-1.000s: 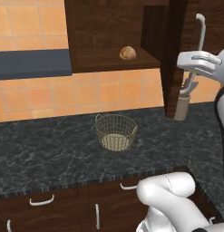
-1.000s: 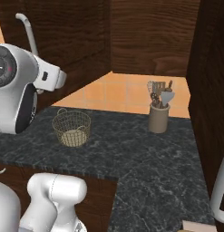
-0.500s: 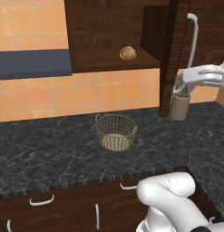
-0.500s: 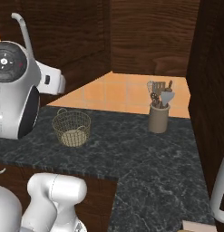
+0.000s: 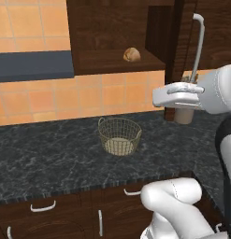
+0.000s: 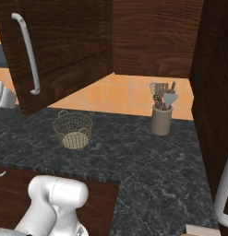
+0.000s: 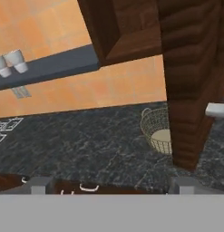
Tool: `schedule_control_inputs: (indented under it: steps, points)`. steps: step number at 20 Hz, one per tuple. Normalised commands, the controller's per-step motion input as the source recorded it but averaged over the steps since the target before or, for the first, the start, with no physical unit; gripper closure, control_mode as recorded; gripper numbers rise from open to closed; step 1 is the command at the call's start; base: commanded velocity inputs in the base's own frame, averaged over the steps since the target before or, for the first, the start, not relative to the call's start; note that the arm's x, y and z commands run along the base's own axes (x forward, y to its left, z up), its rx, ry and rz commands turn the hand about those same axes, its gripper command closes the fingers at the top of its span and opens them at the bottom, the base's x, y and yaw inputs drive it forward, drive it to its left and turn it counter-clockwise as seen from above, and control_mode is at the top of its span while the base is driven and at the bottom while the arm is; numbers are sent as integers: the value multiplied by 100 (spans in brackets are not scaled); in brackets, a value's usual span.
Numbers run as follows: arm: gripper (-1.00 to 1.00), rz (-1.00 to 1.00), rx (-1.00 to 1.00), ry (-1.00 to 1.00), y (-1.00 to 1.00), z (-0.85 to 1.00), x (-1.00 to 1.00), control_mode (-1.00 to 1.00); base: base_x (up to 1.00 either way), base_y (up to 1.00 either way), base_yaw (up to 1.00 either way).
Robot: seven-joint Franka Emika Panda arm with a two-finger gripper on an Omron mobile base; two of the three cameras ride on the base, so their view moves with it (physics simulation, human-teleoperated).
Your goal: Open the cabinet, pick up the bread from the cabinet and place it in the basket. Then move the basket to the dining counter.
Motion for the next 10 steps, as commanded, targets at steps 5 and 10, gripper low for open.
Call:
schedule_control_inputs:
  steps: [5, 10]
  points:
    - [-100, -41, 13, 0, 95, -6, 66, -100, 0, 0, 0]
    - [-100, -47, 23, -25, 39, -3, 89, -100, 0, 0, 0]
